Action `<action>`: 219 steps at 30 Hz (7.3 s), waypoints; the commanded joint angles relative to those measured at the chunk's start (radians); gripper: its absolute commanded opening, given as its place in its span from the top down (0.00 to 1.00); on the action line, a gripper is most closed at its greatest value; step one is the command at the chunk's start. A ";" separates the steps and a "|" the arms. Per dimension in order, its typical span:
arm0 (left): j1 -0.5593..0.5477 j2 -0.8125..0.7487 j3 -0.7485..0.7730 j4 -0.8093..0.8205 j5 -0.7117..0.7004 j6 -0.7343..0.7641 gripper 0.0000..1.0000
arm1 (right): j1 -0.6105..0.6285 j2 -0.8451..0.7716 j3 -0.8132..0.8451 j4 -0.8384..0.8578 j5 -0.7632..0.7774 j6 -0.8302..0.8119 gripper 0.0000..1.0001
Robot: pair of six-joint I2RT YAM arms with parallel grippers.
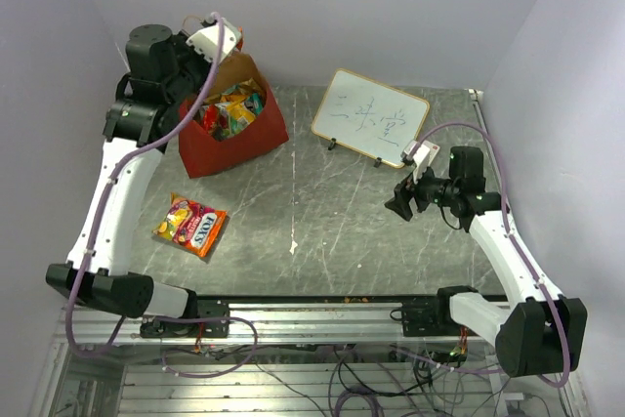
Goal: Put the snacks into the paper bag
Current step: Place the snack in the paper bag, then pick up the snack from the center of the board, then place the snack in the paper bag.
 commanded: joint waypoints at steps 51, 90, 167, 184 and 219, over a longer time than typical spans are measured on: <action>0.057 0.466 0.144 -0.108 0.193 0.642 0.93 | -0.044 -0.022 -0.022 -0.014 -0.047 -0.056 0.24; 0.097 0.069 -0.143 -0.042 0.131 0.130 0.36 | -0.055 -0.038 -0.027 -0.005 -0.049 -0.030 0.22; 0.730 0.380 -0.716 -0.401 0.630 0.329 0.63 | -0.067 -0.029 -0.028 0.000 -0.022 -0.024 0.11; 0.703 0.184 -0.593 -0.550 0.597 0.341 0.93 | -0.067 -0.032 -0.030 0.000 -0.023 -0.028 0.11; 0.621 -0.012 0.104 -0.530 0.479 -0.169 0.93 | -0.066 -0.053 -0.033 0.000 -0.031 -0.031 0.07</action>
